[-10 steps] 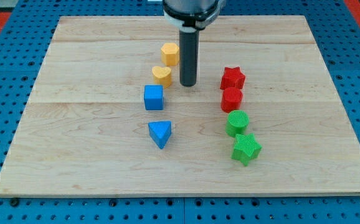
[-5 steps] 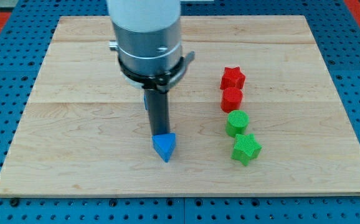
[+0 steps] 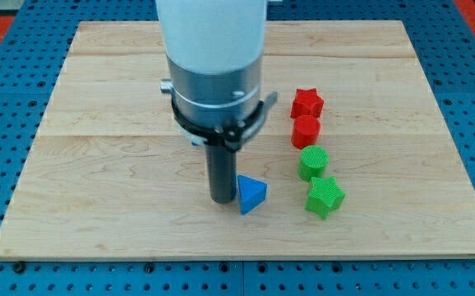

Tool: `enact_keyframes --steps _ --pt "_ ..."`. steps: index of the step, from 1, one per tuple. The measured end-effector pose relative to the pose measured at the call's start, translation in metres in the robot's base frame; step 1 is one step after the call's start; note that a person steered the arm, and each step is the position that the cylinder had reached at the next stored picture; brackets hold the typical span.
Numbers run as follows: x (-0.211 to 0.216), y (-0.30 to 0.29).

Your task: Slide the blue triangle to the bottom of the green star

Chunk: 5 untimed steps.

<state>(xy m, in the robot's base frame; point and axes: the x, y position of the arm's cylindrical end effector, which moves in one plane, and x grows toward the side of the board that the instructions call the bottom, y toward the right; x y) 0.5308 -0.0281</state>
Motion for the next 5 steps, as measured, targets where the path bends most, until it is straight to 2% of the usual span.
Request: enact_keyframes --steps 1,3,5 --pt "-0.015 0.009" --pt "0.025 0.063" --pt "0.046 0.030"
